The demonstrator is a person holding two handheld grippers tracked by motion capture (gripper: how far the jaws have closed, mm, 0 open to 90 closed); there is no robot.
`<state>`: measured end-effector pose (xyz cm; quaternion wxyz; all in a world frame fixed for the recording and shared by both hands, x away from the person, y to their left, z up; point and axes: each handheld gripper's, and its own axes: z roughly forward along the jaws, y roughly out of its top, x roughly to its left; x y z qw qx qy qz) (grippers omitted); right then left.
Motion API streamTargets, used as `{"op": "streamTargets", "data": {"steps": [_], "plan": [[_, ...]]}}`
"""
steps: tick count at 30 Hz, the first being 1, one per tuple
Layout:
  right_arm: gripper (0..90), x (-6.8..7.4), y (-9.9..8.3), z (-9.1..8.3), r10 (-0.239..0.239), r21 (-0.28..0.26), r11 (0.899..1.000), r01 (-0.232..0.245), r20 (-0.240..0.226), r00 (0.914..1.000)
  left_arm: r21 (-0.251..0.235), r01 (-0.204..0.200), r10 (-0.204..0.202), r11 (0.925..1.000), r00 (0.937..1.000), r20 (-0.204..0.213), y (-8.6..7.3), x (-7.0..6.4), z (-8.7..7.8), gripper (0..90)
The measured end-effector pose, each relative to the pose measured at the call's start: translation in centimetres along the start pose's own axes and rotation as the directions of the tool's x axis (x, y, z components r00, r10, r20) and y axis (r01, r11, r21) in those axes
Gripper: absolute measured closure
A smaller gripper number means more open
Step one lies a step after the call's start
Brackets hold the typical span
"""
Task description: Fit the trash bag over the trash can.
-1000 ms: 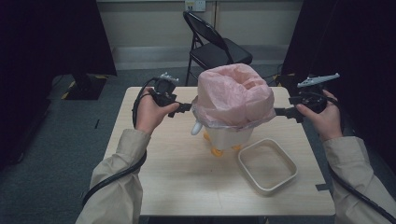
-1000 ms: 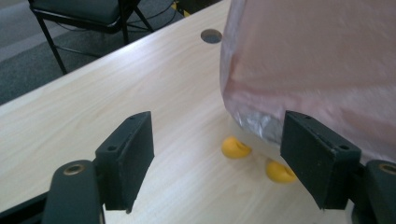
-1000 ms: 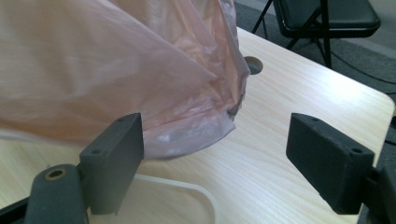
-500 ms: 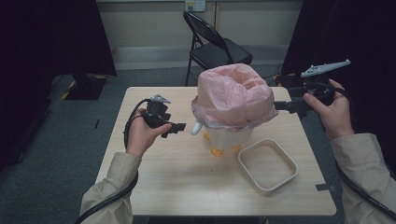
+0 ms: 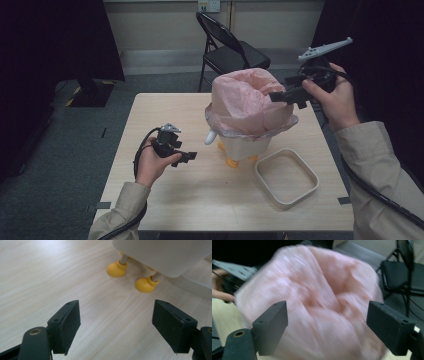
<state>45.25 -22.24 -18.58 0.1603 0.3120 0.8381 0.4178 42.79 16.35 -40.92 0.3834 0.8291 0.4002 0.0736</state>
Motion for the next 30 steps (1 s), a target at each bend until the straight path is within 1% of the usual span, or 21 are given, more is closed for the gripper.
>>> {"op": "streamTargets", "data": {"steps": [2,3,4,5,6,7,8,9,10,11,13,14,16,18,20,21,22,25,26,29,30], "plan": [[16.5,0.6,1.0,0.8,-0.016,0.002,1.0,0.016,-0.011,0.9998,0.003,0.009,-0.009,1.0,0.9999,0.007,-0.6,0.1,0.6,21.5],[16.5,0.6,1.0,0.8,-0.016,0.002,1.0,0.016,-0.011,0.9998,0.003,0.009,-0.009,1.0,0.9999,0.007,-0.6,0.1,0.6,21.5],[16.5,1.2,1.9,1.8,-0.028,0.003,1.0,0.028,-0.03,0.9992,0.009,0.007,-0.008,0.9999,0.9998,0.016,-1.2,0.1,1.3,21.1],[16.7,1.4,2.2,2.2,-0.031,0.001,1.0,0.031,-0.038,0.9988,0.009,0.007,-0.008,0.9999,0.9998,0.016,-1.2,0.1,1.3,20.7],[16.9,1.7,2.6,2.8,-0.035,0.005,0.999,0.036,-0.05,0.9981,0.017,0.003,-0.004,0.9998,0.9997,0.024,-1.7,0.1,2.0,20.1],[16.9,1.7,2.6,2.8,-0.035,0.005,0.999,0.036,-0.05,0.9981,0.017,0.003,-0.004,0.9998,0.9997,0.024,-1.7,0.1,2.0,19.9],[17.0,2.1,3.1,4.1,-0.049,0.022,0.999,0.05,-0.054,0.9973,0.02,0.002,-0.003,0.9998,0.9993,0.037,-2.0,0.0,2.5,19.5],[17.0,2.1,3.1,4.1,-0.049,0.022,0.999,0.05,-0.054,0.9973,0.02,0.002,-0.003,0.9998,0.9993,0.037,-2.0,0.0,2.5,19.3],[17.2,2.2,3.3,5.3,-0.051,0.058,0.997,0.055,-0.067,0.9965,0.022,-0.003,0.002,0.9998,0.9991,0.042,-2.2,-0.1,2.8,19.0],[17.2,2.2,3.4,5.9,-0.046,0.068,0.996,0.051,-0.072,0.9964,0.012,-0.002,0.002,0.9999,0.9987,0.051,-2.5,-0.2,3.2,18.9],[17.2,2.3,3.4,6.3,-0.04,0.076,0.996,0.046,-0.073,0.9965,0.007,0.002,-0.003,1.0,0.998,0.063,-2.7,-0.3,3.4,18.9],[17.9,2.2,3.3,7.4,-0.038,0.107,0.993,0.047,-0.087,0.9955,0.009,-0.007,0.006,0.9999,0.9975,0.07,-3.1,-0.4,3.5,18.9],[17.6,2.2,3.3,8.0,-0.037,0.142,0.989,0.048,-0.077,0.9963,0.005,-0.004,0.004,1.0,0.997,0.077,-3.5,-0.5,3.6,18.9],[17.8,2.2,3.2,8.4,-0.042,0.148,0.988,0.054,-0.088,0.9952,0.006,-0.01,0.01,0.9999,0.9969,0.078,-3.7,-0.5,3.6,18.9],[17.6,2.3,3.2,9.1,-0.038,0.189,0.98,0.057,-0.103,0.994,0.003,-0.01,0.009,1.0,0.9964,0.084,-4.1,-0.5,3.8,18.8],[17.6,2.3,3.2,9.1,-0.038,0.189,0.98,0.057,-0.103,0.994,0.003,-0.01,0.009,1.0,0.9964,0.084,-4.1,-0.5,3.8,18.8],[17.4,2.5,3.2,9.6,-0.054,0.214,0.974,0.076,-0.11,0.9925,0.007,-0.007,0.006,1.0,0.9966,0.082,-4.4,-0.5,3.9,18.8],[16.9,2.6,3.2,10.1,-0.045,0.238,0.968,0.072,-0.117,0.9922,0.012,-0.008,0.007,0.9999,0.9966,0.082,-4.7,-0.4,4.1,18.8],[16.8,2.7,3.2,10.5,-0.054,0.262,0.962,0.084,-0.12,0.9913,0.004,-0.002,0.002,1.0,0.9961,0.089,-5.0,-0.3,4.2,18.8],[16.8,3.0,3.3,10.9,-0.049,0.3,0.95,0.084,-0.123,0.9913,-0.008,0.007,-0.007,0.9999,0.9962,0.087,-5.2,-0.1,4.2,18.8],[16.8,3.1,3.2,11.1,-0.053,0.319,0.943,0.093,-0.131,0.99,-0.006,0.007,-0.006,1.0,0.9964,0.084,-5.4,0.0,4.2,18.8]]}}
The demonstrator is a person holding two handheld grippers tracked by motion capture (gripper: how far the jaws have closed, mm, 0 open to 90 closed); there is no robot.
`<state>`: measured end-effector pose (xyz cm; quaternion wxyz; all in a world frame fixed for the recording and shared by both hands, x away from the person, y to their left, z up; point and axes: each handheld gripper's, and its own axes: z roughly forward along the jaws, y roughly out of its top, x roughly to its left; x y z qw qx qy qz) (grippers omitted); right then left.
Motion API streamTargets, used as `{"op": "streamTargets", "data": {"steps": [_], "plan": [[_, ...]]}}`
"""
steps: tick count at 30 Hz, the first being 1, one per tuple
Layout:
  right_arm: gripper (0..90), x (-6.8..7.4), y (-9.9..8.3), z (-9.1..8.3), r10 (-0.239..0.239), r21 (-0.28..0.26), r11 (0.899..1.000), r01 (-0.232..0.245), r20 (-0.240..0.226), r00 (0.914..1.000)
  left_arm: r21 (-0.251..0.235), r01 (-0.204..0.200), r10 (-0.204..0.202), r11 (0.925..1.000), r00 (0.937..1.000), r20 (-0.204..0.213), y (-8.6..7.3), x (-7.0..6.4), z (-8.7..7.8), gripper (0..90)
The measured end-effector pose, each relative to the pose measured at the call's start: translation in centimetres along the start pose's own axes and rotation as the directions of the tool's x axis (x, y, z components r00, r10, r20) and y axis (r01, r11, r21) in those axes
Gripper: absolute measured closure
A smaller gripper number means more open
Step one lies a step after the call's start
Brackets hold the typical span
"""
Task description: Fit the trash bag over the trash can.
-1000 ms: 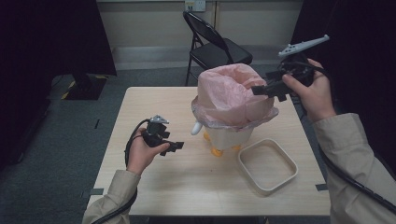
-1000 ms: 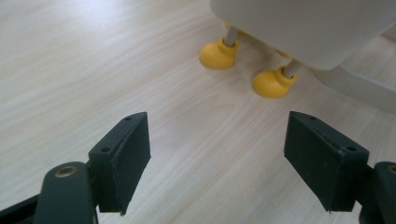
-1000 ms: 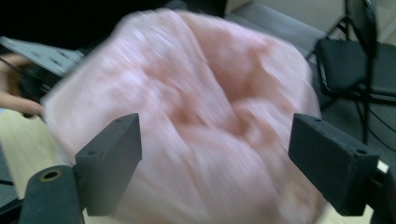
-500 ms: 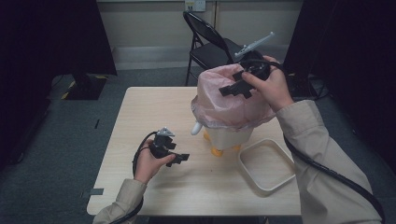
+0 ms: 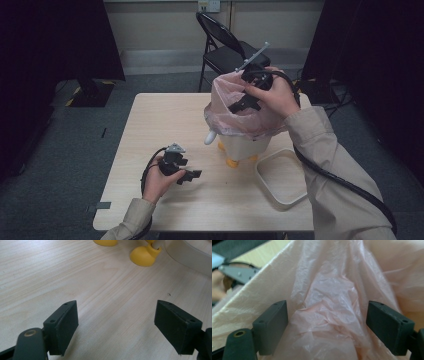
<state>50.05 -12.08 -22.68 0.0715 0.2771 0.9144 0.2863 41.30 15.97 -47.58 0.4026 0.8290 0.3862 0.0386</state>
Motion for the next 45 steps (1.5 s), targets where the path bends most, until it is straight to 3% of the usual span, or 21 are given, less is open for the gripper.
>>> {"op": "streamTargets", "data": {"steps": [2,8,13,14,16,17,20,23,24,25,26,29,31,32,33,34,37,39,41,43,45], "plan": [[16.9,0.3,0.0,0.3,-0.001,0.021,1.0,0.001,0.007,1.0,-0.004,0.002,-0.002,1.0,1.0,0.003,-0.2,0.0,0.0,18.8],[19.6,0.6,-0.5,0.2,0.023,0.002,1.0,-0.023,0.015,0.9996,-0.023,0.016,-0.016,0.9996,0.9998,0.009,-0.8,-0.2,0.2,18.8],[20.5,0.6,-0.8,-1.7,0.05,-0.132,0.99,-0.043,0.048,0.9976,-0.017,0.004,-0.004,0.9998,1.0,0.004,-1.3,-0.3,0.2,18.8],[20.5,0.6,-0.8,-1.7,0.05,-0.132,0.99,-0.043,0.048,0.9976,-0.017,0.004,-0.004,0.9998,1.0,0.004,-1.3,-0.3,0.2,18.8],[20.6,0.0,-1.1,-3.6,0.095,-0.193,0.978,-0.08,0.073,0.9928,-0.022,0.008,-0.008,0.9997,1.0,-0.003,-1.5,-0.3,0.0,18.8],[20.6,-0.2,-1.3,-3.9,0.099,-0.199,0.977,-0.082,0.08,0.9918,-0.022,0.008,-0.008,0.9997,1.0,-0.003,-1.5,-0.3,0.0,18.8],[22.0,-1.0,-1.8,-4.3,0.12,-0.176,0.98,-0.097,0.128,0.9845,-0.023,0.01,-0.01,0.9997,0.9999,-0.004,-1.8,-0.3,-0.1,18.8],[24.0,-1.5,-2.3,-3.8,0.131,-0.148,0.983,-0.112,0.127,0.9833,-0.021,0.006,-0.006,0.9998,1.0,-0.003,-1.8,-0.3,-0.1,18.9],[25.6,-1.5,-2.6,-3.1,0.112,-0.089,0.991,-0.101,0.13,0.9852,-0.022,0.005,-0.005,0.9997,1.0,-0.002,-1.9,-0.3,-0.2,18.9],[25.7,-1.4,-2.6,-2.9,0.109,-0.066,0.993,-0.102,0.115,0.9874,-0.022,0.005,-0.005,0.9997,1.0,-0.002,-1.9,-0.3,-0.2,18.9],[27.1,-1.2,-2.7,-2.6,0.098,-0.089,0.992,-0.088,0.109,0.9892,-0.022,0.005,-0.005,0.9998,1.0,-0.001,-1.9,-0.3,-0.3,18.9],[25.4,-1.1,-2.8,-1.9,0.087,-0.046,0.996,-0.082,0.117,0.9893,-0.022,0.007,-0.007,0.9997,1.0,-0.004,-1.9,-0.3,-0.3,18.9],[25.5,-1.3,-2.7,-0.6,0.111,0.042,0.992,-0.116,0.095,0.9893,-0.026,0.001,-0.001,0.9997,1.0,-0.01,-2.0,-0.3,-0.4,18.9],[25.5,-1.3,-2.7,-0.6,0.111,0.042,0.992,-0.116,0.095,0.9893,-0.026,0.001,-0.001,0.9997,1.0,-0.01,-2.0,-0.3,-0.4,19.0],[25.2,-1.3,-2.6,-0.6,0.101,0.015,0.994,-0.104,0.122,0.9874,-0.025,0.0,0.0,0.9997,0.9999,-0.01,-2.0,-0.4,-0.4,19.0],[24.5,-1.2,-2.5,-0.8,0.118,-0.052,0.992,-0.113,0.115,0.9863,-0.026,0.001,-0.001,0.9997,1.0,-0.007,-2.0,-0.4,-0.5,18.9],[23.6,-1.1,-2.7,-1.6,0.107,-0.075,0.992,-0.099,0.119,0.9871,-0.03,0.002,-0.003,0.9995,1.0,-0.007,-2.1,-0.3,-0.5,18.9],[22.9,-1.0,-3.1,-2.8,0.116,-0.127,0.987,-0.103,0.104,0.9878,-0.024,-0.003,0.003,0.9997,0.9999,-0.016,-2.3,-0.3,-0.3,18.9],[20.7,-1.1,-3.3,-3.5,0.115,-0.139,0.985,-0.102,0.093,0.989,-0.022,-0.006,0.005,0.9997,0.9998,-0.02,-2.4,-0.3,-0.2,18.9],[19.9,-1.0,-4.2,-5.1,0.103,-0.167,0.982,-0.086,0.097,0.9899,-0.009,-0.042,0.041,0.9991,0.9986,-0.034,-2.6,-0.2,0.0,18.8],[19.5,-1.1,-5.0,-6.4,0.109,-0.189,0.978,-0.088,0.103,0.9887,-0.018,-0.051,0.05,0.9985,0.9979,-0.041,-2.7,-0.3,0.1,18.0]]}}
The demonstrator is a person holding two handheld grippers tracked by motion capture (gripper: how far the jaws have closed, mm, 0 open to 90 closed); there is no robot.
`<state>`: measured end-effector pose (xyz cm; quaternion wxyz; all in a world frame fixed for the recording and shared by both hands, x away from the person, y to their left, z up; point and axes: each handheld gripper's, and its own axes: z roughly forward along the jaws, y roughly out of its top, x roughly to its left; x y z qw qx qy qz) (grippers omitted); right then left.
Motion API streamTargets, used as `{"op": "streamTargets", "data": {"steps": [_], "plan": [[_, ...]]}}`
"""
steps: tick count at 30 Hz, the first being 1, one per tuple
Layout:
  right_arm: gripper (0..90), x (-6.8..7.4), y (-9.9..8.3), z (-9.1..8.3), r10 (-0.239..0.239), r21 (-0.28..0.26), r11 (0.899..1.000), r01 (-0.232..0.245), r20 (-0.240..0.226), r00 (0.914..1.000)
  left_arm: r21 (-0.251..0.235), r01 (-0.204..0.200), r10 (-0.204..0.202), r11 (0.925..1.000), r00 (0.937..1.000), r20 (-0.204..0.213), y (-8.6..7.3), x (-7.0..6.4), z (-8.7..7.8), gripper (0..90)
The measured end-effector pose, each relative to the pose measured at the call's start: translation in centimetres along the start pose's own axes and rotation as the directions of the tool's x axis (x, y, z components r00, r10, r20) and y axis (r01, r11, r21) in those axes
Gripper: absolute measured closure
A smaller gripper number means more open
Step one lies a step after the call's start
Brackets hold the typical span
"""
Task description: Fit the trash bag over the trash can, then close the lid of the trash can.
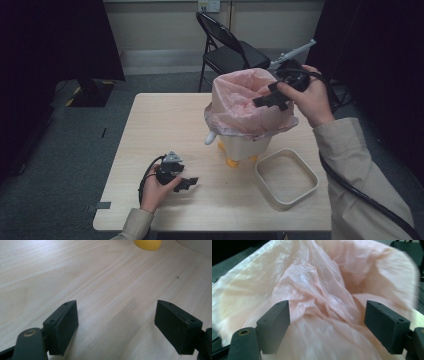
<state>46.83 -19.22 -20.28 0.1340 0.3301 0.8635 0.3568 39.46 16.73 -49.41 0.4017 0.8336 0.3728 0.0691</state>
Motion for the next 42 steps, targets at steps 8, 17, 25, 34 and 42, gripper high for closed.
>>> {"op": "streamTargets", "data": {"steps": [8,17,25,34,42], "plan": [[17.3,-1.5,-3.0,-4.3,0.024,-0.031,0.999,-0.023,0.05,0.9985,-0.028,-0.115,0.114,0.9929,0.9925,-0.044,-0.6,0.0,0.2,16.6],[16.3,-3.0,-7.6,-5.7,0.079,-0.04,0.996,-0.077,0.064,0.9948,0.004,-0.174,0.174,0.9847,0.9808,-0.088,-0.5,-0.6,0.6,14.8],[16.3,-3.2,-10.8,-4.3,0.099,-0.041,0.995,-0.096,0.071,0.9925,0.009,-0.18,0.18,0.9836,0.98,-0.084,-0.5,-0.5,0.6,13.6],[16.3,-3.3,-15.5,-0.2,0.147,-0.056,0.988,-0.144,0.051,0.9878,0.011,-0.179,0.18,0.9837,0.9804,-0.082,-0.5,-0.5,0.6,13.6],[16.5,-3.1,-20.1,3.3,0.186,-0.046,0.982,-0.184,0.056,0.9809,0.011,-0.179,0.179,0.9838,0.9804,-0.082,-0.5,-0.5,0.7,13.6]]}}
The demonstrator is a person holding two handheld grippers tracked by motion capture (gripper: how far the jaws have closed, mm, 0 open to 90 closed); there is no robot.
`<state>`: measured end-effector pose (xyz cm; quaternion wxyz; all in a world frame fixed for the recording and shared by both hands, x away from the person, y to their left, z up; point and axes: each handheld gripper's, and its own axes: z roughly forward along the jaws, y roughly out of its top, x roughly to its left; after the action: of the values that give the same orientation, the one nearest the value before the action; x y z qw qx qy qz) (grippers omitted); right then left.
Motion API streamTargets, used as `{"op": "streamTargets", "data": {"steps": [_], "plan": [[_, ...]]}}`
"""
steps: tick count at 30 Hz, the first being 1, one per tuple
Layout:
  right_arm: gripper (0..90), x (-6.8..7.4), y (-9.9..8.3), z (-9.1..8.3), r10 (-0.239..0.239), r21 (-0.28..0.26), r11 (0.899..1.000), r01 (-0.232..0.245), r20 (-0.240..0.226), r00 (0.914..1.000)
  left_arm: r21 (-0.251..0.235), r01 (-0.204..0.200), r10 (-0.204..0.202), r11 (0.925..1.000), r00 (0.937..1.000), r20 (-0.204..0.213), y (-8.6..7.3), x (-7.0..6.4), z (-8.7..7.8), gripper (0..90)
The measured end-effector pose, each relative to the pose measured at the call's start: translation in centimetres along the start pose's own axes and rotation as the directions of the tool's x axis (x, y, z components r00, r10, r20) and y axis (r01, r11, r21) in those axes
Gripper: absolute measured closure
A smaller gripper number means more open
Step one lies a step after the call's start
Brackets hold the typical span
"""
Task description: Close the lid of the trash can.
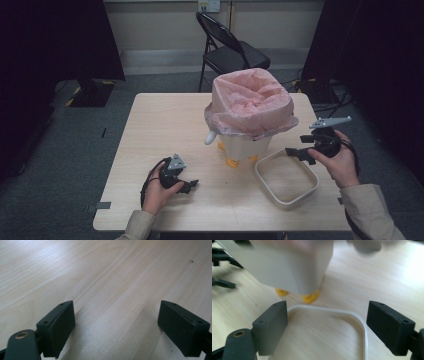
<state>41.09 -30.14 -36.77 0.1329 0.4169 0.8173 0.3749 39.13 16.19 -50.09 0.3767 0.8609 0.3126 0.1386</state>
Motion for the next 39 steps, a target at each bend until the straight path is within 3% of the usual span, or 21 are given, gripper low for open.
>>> {"op": "streamTargets", "data": {"steps": [3,7,9,10,15,18,20,22,24,26,28,34,36,39], "plan": [[17.5,-0.6,-2.2,1.3,0.018,0.018,1.0,-0.018,0.002,0.9998,0.0,0.0,0.0,1.0,1.0,0.0,0.0,0.0,0.0,13.6],[18.9,-1.3,-4.0,2.4,0.009,0.057,0.998,-0.012,0.055,0.9984,0.0,0.001,-0.001,1.0,1.0,0.0,0.0,0.0,0.0,13.6],[20.1,-1.4,-4.4,2.7,0.01,0.065,0.998,-0.014,0.057,0.9983,0.0,0.0,0.0,1.0,1.0,0.0,0.0,0.0,0.0,13.6],[21.6,-1.7,-5.4,3.3,0.022,0.087,0.996,-0.028,0.075,0.9969,-0.001,0.001,-0.001,1.0,1.0,0.0,0.0,0.0,0.0,13.6],[28.5,-2.5,-7.3,4.4,0.028,0.088,0.995,-0.037,0.098,0.9948,0.0,0.0,0.0,1.0,1.0,0.0,0.0,0.0,0.0,13.6],[38.3,-2.9,-7.6,4.2,0.042,0.053,0.997,-0.048,0.118,0.9921,0.0,0.0,0.0,1.0,1.0,0.0,0.0,0.0,0.0,13.6],[39.1,-3.2,-7.8,4.1,0.048,0.045,0.997,-0.055,0.144,0.9884,0.0,0.0,0.0,1.0,1.0,0.0,0.0,0.0,0.0,13.6],[39.5,-3.3,-7.8,4.1,0.052,0.054,0.997,-0.06,0.148,0.9876,0.0,0.0,0.0,1.0,1.0,0.0,0.0,0.0,0.0,13.6],[47.4,-3.8,-8.1,4.2,0.048,0.073,0.995,-0.062,0.177,0.983,0.0,0.0,0.0,1.0,1.0,0.0,0.0,0.0,0.0,13.6],[50.6,-4.1,-8.5,4.4,0.059,0.082,0.994,-0.073,0.172,0.9834,0.0,0.0,0.0,1.0,1.0,0.0,0.0,0.0,0.0,13.6],[61.0,-4.3,-8.8,4.6,0.08,0.069,0.993,-0.092,0.156,0.9844,0.0,0.0,0.0,1.0,1.0,0.0,0.0,0.0,0.0,13.6],[75.1,-4.6,-9.4,5.2,0.047,0.123,0.99,-0.067,0.161,0.9859,-0.001,0.0,0.0,1.0,1.0,0.0,0.0,0.0,0.0,13.6],[81.1,-4.5,-9.5,5.4,0.012,0.153,0.987,-0.039,0.171,0.9851,0.0,0.0,0.0,1.0,1.0,0.0,0.0,0.0,0.0,13.6],[83.8,-4.4,-9.5,5.3,0.018,0.153,0.987,-0.045,0.174,0.9846,0.0,0.0,0.0,1.0,1.0,0.0,0.0,0.0,0.0,13.6]]}}
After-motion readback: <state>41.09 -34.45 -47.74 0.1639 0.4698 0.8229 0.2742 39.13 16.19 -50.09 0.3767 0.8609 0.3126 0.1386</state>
